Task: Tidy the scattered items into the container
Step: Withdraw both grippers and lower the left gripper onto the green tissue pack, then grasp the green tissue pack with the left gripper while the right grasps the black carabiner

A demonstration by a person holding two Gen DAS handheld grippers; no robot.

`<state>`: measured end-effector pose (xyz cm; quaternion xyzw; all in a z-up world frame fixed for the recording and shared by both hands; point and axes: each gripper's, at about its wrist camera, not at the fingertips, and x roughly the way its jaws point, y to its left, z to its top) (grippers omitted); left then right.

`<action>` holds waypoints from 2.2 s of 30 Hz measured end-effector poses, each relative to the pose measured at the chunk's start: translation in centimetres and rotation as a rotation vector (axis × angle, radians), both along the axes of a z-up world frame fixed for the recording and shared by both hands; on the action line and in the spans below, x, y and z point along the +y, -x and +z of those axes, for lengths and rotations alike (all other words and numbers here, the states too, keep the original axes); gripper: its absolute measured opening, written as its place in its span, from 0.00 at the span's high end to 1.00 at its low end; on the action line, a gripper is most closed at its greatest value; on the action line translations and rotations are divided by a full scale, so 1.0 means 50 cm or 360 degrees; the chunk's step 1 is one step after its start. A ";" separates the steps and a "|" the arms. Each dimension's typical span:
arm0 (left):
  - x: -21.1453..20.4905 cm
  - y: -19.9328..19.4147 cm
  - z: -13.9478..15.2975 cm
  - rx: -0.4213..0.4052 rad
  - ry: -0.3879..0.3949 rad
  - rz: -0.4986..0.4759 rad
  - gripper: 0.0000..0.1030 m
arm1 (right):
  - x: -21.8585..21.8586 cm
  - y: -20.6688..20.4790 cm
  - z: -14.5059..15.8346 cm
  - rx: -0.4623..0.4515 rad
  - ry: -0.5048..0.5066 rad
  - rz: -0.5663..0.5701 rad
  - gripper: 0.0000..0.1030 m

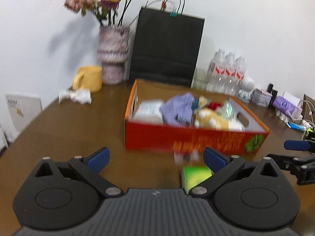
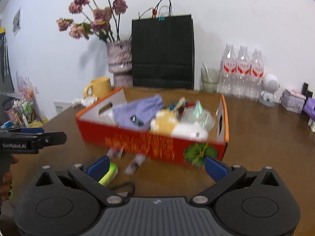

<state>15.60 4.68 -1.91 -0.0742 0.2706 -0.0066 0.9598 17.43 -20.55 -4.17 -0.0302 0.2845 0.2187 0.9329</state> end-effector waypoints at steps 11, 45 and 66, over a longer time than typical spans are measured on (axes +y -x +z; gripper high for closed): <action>-0.060 0.001 -0.040 0.0125 0.0025 -0.0128 0.00 | 0.000 0.039 -0.059 0.0093 0.0030 0.0009 0.00; -0.058 -0.019 -0.075 0.0175 -0.0056 -0.0019 0.56 | 0.086 -0.004 -0.108 0.0162 0.0187 0.0231 0.00; -0.017 -0.002 -0.075 0.0159 0.0018 0.0001 0.55 | 0.115 -0.042 -0.109 0.0177 0.0225 0.0503 0.49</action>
